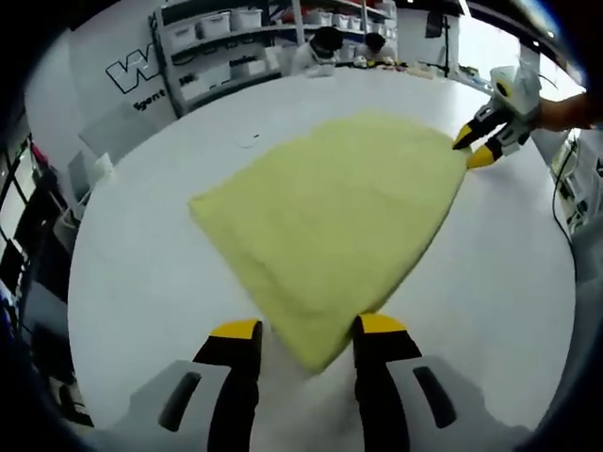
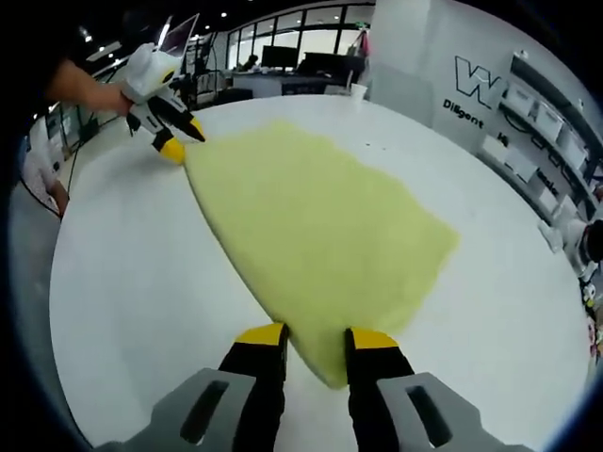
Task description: Fold the garment on the visible template until the final outline fits inside the template.
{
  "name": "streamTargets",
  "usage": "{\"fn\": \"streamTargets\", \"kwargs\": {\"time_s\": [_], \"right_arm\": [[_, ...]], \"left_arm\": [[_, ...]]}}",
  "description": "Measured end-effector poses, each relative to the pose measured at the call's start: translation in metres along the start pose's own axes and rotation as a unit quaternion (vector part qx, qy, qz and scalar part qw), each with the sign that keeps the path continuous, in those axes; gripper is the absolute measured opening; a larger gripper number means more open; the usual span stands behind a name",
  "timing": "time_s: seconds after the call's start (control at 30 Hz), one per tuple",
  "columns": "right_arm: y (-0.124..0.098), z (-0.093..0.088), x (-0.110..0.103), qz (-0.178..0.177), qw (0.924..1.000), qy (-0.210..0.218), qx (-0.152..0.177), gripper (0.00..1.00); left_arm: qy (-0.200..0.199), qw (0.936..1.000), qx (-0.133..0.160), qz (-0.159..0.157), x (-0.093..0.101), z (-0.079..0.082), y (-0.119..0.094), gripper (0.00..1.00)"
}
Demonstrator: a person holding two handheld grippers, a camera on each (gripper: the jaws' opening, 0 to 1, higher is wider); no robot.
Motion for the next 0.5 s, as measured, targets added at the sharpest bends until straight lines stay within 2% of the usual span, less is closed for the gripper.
{"fn": "streamTargets", "kwargs": {"time_s": [0.1,0.23,0.5], "right_arm": [[-0.002,0.003,-0.005,0.006,0.9999,-0.012,-0.003,0.28],[-0.007,0.006,-0.008,0.01,0.9998,-0.016,0.007,0.34],[-0.021,0.011,-0.01,0.005,0.9998,-0.003,0.02,0.4]], "left_arm": [[0.027,0.9996,-0.005,0.001,0.004,-0.003,-0.004,0.38],[0.046,0.9989,-0.013,-0.001,0.007,-0.008,-0.01,0.41],[0.024,0.9997,0.008,0.005,0.007,-0.003,-0.025,0.44]]}}
Point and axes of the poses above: the point that each gripper's makers call its tool centre point, and the gripper's own axes: y roughly forward along the fingers, x roughly to its right, z roughly out of its top, the point moved 9 cm from there along -y, roughly backward along the fingers, and after that the axes turned 12 degrees about -y, right-handed, at the moved point
